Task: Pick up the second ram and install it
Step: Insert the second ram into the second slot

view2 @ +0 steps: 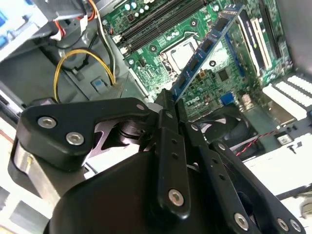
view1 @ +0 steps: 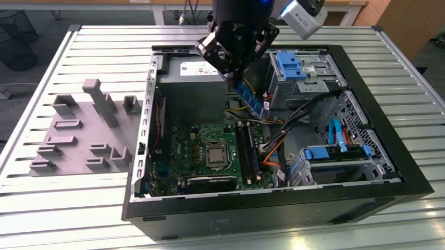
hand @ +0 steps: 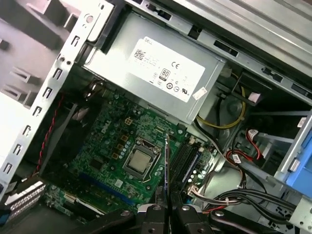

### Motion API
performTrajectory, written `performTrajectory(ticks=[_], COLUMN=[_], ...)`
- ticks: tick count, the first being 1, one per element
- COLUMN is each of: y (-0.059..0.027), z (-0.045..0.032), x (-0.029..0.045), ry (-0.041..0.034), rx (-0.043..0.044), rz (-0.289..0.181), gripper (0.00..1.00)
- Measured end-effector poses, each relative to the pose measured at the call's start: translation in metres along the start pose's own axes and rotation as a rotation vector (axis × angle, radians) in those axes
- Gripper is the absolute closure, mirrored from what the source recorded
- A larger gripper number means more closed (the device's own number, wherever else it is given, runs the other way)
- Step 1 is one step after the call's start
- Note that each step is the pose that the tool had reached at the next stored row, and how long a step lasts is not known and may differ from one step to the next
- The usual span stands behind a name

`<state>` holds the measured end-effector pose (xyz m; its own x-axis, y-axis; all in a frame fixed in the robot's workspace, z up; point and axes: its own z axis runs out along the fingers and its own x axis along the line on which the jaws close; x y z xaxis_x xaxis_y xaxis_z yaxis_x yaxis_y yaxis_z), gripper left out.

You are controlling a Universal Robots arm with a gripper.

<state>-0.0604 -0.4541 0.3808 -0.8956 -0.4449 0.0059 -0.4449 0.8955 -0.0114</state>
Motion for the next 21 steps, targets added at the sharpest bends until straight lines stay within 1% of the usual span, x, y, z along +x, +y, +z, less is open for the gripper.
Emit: performTrajectory(ticks=[21], y=[0.0], z=[0.0037], x=[0.0], ry=[0.0065], rx=[0.0021], rz=[0.376], gripper=[0.86])
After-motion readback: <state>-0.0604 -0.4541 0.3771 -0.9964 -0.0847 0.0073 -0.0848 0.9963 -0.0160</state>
